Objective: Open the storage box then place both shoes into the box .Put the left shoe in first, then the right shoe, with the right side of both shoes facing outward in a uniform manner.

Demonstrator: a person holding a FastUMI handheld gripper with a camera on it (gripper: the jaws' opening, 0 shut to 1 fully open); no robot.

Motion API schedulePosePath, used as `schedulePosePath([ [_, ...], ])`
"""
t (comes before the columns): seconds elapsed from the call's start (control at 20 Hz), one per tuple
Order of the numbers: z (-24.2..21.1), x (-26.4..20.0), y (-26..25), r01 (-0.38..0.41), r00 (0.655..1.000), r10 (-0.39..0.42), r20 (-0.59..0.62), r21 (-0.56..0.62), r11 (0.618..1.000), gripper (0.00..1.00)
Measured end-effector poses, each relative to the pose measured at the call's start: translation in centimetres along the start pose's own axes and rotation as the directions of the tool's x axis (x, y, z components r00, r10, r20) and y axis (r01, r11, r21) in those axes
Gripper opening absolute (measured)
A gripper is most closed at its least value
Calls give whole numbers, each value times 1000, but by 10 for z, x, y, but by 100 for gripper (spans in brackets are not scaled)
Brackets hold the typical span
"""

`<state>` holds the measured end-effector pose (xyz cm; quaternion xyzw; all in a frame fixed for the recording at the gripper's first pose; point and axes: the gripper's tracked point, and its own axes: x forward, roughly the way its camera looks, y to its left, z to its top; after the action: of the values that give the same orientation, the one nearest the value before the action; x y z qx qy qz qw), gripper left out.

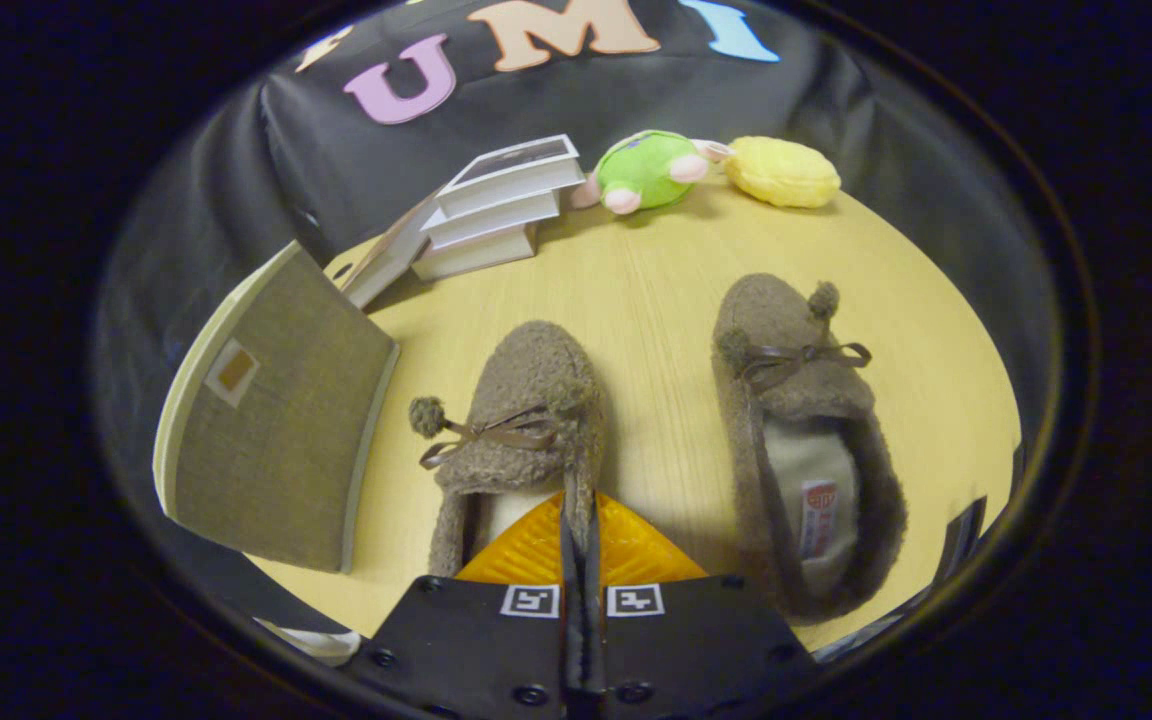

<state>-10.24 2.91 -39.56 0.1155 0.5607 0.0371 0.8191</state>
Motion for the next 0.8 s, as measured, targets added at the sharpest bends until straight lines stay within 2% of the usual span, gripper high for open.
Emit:
schedulePosePath([
  [0.4, 8, -28, 20, -14, 1000, 9, 24, 232, 973, 4],
  [0.6, 35, -55, 41, -50, 997, 28, 79, 294, 955, 4],
  [0.8, 72, -88, 81, -118, 986, 76, 147, 302, 946, 4],
])
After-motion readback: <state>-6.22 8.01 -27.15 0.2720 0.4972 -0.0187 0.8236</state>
